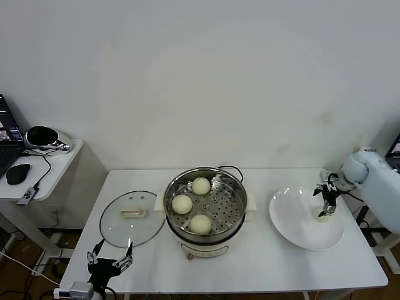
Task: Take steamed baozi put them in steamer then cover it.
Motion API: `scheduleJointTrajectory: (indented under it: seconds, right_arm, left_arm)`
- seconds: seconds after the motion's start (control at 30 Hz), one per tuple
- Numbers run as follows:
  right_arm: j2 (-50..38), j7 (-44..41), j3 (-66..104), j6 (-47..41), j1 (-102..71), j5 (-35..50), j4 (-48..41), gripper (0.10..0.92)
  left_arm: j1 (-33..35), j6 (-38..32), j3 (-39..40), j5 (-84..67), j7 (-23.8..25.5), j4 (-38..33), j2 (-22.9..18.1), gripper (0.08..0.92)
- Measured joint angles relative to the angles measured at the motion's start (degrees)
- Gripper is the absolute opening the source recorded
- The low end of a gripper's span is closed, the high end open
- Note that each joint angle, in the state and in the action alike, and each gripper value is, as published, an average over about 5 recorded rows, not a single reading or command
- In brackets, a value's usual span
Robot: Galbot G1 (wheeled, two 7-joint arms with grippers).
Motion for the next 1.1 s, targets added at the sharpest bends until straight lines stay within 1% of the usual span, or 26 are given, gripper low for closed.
scheduleJointTrajectory:
  seconds: [0.5, 1.1]
  right_arm:
    - [1.7, 0.0, 2.1, 6.2, -1.1, -5.3, -5.4, 0.823]
    - [3.3, 1.6, 2.6, 7.7, -1.5, -8.9, -8.8, 0.823]
  left_arm:
    - [0.2, 0.0, 0.0, 0.2, 0.0, 0.1, -0.1, 0.823]
    - [0.2, 0.0, 0.1, 0.2, 0.0, 0.3, -0.1, 0.823]
